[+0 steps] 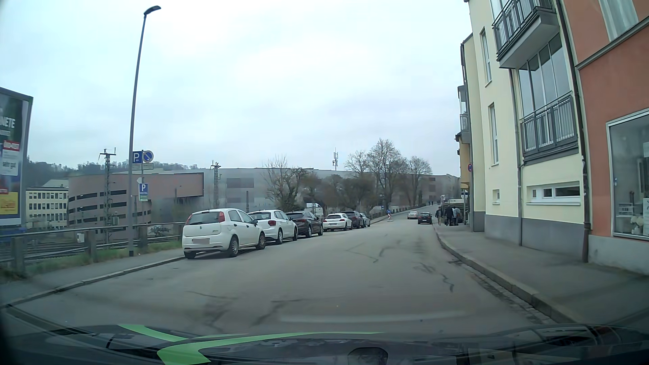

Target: Follow the waypoints while adhering to traffic rules and regulations

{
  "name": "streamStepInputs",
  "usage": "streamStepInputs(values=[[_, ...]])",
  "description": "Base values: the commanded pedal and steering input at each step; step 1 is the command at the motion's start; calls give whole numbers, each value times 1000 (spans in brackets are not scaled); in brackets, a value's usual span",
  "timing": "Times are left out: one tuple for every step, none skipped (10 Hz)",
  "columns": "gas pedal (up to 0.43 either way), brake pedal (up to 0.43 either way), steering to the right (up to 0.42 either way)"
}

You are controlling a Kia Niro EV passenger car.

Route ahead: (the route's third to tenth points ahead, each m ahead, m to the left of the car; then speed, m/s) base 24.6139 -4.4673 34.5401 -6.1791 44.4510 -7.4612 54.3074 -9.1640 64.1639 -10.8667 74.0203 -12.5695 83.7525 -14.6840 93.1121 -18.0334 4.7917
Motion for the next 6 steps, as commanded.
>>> streamStepInputs(values=[[197,0,35],[197,0,35],[197,0,35],[197,0,37],[197,0,40],[197,0,42]])
